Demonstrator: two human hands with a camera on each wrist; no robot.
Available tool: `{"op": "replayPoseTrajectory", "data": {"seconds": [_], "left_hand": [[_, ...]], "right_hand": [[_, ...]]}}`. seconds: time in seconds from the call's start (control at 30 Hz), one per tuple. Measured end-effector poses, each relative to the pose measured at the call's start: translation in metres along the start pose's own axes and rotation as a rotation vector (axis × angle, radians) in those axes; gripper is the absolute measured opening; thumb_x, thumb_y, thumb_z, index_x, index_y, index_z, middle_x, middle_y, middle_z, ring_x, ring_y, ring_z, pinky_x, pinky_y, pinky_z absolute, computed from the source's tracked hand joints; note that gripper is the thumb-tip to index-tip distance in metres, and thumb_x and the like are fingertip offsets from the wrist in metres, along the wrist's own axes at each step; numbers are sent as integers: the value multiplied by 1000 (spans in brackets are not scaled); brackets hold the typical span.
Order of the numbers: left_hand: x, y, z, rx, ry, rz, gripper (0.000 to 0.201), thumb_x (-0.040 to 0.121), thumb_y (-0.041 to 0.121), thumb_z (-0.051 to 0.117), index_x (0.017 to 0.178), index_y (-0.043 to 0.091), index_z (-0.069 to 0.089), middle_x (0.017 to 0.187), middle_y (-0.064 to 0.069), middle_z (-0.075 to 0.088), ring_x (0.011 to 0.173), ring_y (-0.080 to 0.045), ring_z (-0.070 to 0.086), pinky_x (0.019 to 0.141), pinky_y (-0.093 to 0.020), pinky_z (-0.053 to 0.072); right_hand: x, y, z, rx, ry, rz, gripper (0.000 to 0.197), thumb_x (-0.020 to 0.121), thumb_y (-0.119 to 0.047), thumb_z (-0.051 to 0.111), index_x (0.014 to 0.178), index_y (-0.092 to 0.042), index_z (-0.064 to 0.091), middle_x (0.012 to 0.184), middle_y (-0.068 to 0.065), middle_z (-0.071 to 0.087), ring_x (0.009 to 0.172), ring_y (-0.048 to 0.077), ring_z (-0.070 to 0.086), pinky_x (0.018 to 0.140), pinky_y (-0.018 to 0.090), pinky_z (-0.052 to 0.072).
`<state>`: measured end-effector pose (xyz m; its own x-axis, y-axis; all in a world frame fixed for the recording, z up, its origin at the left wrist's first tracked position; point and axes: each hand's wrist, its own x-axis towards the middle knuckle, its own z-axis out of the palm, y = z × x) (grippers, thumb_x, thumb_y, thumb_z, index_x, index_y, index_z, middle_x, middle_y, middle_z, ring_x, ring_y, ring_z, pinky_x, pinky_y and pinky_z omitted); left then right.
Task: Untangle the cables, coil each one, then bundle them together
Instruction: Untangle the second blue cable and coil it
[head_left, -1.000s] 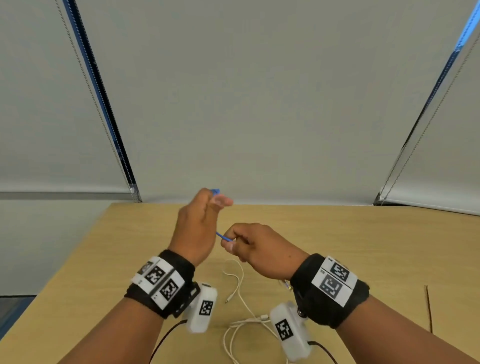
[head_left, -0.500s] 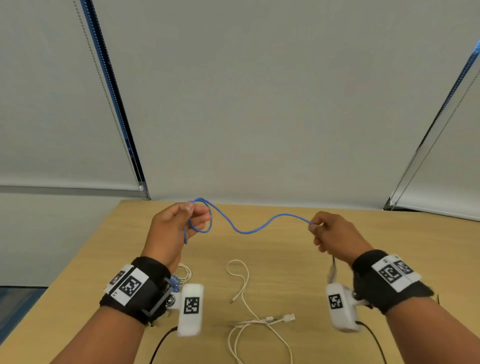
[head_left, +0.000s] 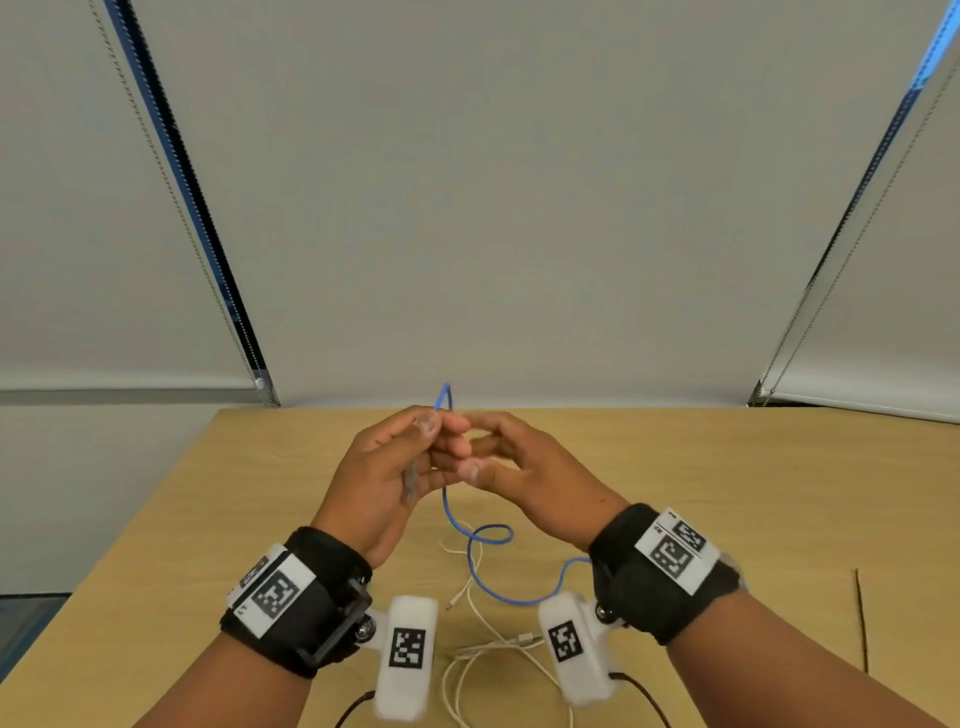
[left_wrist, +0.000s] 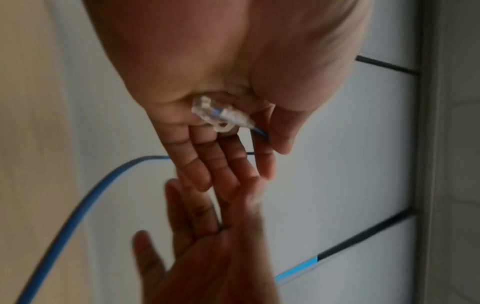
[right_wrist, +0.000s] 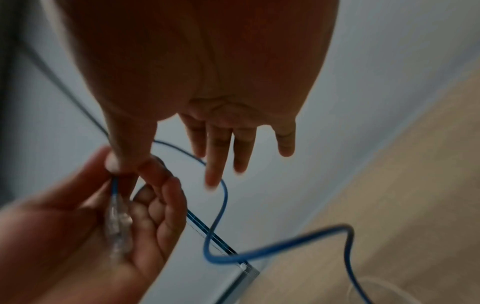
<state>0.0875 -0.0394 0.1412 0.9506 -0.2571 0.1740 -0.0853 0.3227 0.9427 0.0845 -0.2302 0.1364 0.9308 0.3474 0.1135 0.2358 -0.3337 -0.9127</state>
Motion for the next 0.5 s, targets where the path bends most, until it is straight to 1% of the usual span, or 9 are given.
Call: {"op": "replayPoseTrajectory", "data": {"seconds": [0.03,0.1,0.13,0.2,0.27,0.33,0.4,0.47,0.5], "left_hand": [[0,4,-1,-52,25,-2,25,94,28,60,94,9,76,86,-14,71,80,-22,70,73,-33,59],[3,11,-3,-44,82,-22,22,90,28,66,90,10,78,87,-15,73,76,-22,70,68,-32,60],[4,14,-3,14,102,-38,23,86,31,67,89,11,78,84,-14,73,69,-21,69,63,-30,59],[4,18,-4,172,95,-63,29,83,38,68,89,12,79,75,-12,70,55,-16,61,55,-27,53],[5,19,-4,301,83,-70,30,88,40,66,89,12,79,70,-10,68,50,-14,55,51,-25,49],[8,25,-5,306,138,-60,26,95,31,63,85,12,78,70,-8,68,51,-16,55,51,-26,50],[12,34,-8,69,214,-76,23,98,23,60,85,10,74,75,-8,70,59,-19,64,56,-28,56],[16,43,-11,-282,267,-50,21,99,24,56,89,10,68,83,-9,74,75,-22,74,67,-32,62],[19,47,-14,-376,292,-1,23,99,27,54,90,10,66,89,-10,75,85,-24,76,73,-35,63]], "right_hand": [[-1,2,2,19,-5,9,50,92,-32,72,139,-26,53,118,-8,71,117,4,63,109,42,46],[-2,8,5,-42,-26,41,44,92,-31,72,133,-27,57,100,-5,72,97,5,69,101,43,51],[-3,11,8,-72,-47,68,45,91,-34,72,133,-28,56,96,-4,72,90,7,71,97,41,53],[-3,17,11,-120,-110,139,48,92,-43,69,136,-32,53,94,-1,71,74,7,73,85,31,57],[-3,20,12,-212,-188,168,43,95,-46,64,135,-32,56,83,-6,69,61,3,66,71,26,56],[-6,23,11,-179,-250,147,31,100,-45,57,125,-30,65,66,-12,59,55,5,54,60,25,51],[-10,25,9,-88,-280,115,30,104,-46,47,116,-30,70,60,-9,52,55,8,46,58,19,43],[-14,26,8,-69,-283,96,34,106,-47,42,112,-30,71,58,-6,48,56,10,43,58,17,39],[-16,27,9,-81,-281,86,34,106,-46,42,109,-29,72,57,-7,47,56,10,42,58,16,38]]}}
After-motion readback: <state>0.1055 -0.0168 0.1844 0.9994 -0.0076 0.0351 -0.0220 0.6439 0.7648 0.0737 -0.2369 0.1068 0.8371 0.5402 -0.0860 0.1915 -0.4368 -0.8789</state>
